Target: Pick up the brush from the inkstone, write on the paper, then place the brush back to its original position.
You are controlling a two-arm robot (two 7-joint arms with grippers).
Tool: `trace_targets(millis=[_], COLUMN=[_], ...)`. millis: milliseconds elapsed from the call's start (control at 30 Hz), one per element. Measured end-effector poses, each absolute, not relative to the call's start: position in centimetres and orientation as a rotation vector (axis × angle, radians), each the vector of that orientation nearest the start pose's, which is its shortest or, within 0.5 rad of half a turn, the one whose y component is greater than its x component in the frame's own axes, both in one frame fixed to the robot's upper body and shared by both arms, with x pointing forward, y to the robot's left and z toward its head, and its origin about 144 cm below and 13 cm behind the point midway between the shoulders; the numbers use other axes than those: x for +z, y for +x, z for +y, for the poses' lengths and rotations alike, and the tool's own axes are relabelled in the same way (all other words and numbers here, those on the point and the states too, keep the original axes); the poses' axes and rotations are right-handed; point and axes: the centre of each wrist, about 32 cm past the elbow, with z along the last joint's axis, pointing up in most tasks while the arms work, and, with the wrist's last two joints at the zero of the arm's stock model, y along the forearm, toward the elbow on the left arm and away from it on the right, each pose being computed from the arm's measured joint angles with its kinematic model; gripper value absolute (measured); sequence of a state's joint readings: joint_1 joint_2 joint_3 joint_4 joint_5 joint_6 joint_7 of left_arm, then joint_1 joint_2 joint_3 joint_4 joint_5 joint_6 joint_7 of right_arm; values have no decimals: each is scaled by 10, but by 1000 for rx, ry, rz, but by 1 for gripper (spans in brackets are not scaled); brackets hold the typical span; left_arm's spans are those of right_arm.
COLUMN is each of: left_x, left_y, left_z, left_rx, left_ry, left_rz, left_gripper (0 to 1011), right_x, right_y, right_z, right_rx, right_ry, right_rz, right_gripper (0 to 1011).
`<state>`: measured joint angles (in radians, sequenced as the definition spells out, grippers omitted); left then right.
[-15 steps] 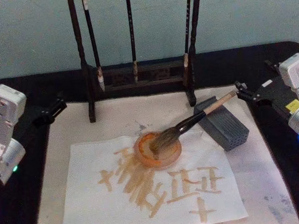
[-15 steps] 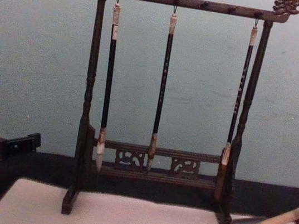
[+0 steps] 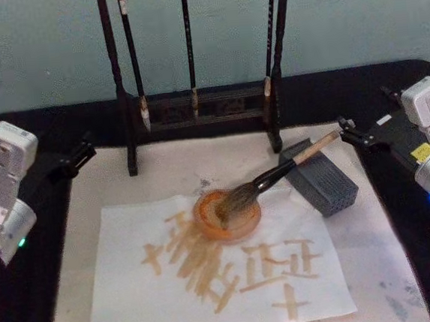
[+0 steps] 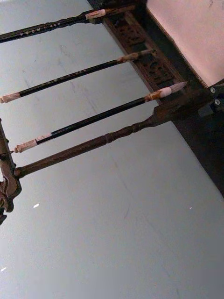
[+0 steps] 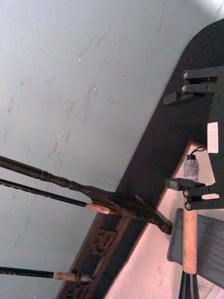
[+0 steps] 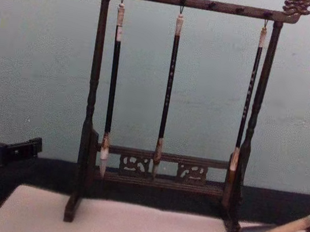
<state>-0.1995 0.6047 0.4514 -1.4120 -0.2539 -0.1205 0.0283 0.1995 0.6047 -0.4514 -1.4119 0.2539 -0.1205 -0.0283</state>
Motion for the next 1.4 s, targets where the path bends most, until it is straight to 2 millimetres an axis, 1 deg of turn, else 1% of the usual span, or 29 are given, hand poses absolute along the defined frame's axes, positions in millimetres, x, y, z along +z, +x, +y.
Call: trace_targets(millis=[967,1133,1267,1400], left_x=[1140,1140,1140,1140], left_y=[489,489,489,489], left_z=[310,310,310,310], left_rx=[1248,1248,1248,1248], left_ry=[304,304,304,304], left_rz=[-285,-285,-285,-285], left_gripper=[1002,1002,1002,1002], right_x=[1140,1140,1141,1144], right_y=[489,488,485,477], right_z=[-310,-309,-309,-309], right_rx=[-1248,-1235,-1213,-1199], right_ry=[-304,-286,-251,-211], right_rz=[-285,-261,-224,-197], right_gripper=[1000,1000,1000,1000])
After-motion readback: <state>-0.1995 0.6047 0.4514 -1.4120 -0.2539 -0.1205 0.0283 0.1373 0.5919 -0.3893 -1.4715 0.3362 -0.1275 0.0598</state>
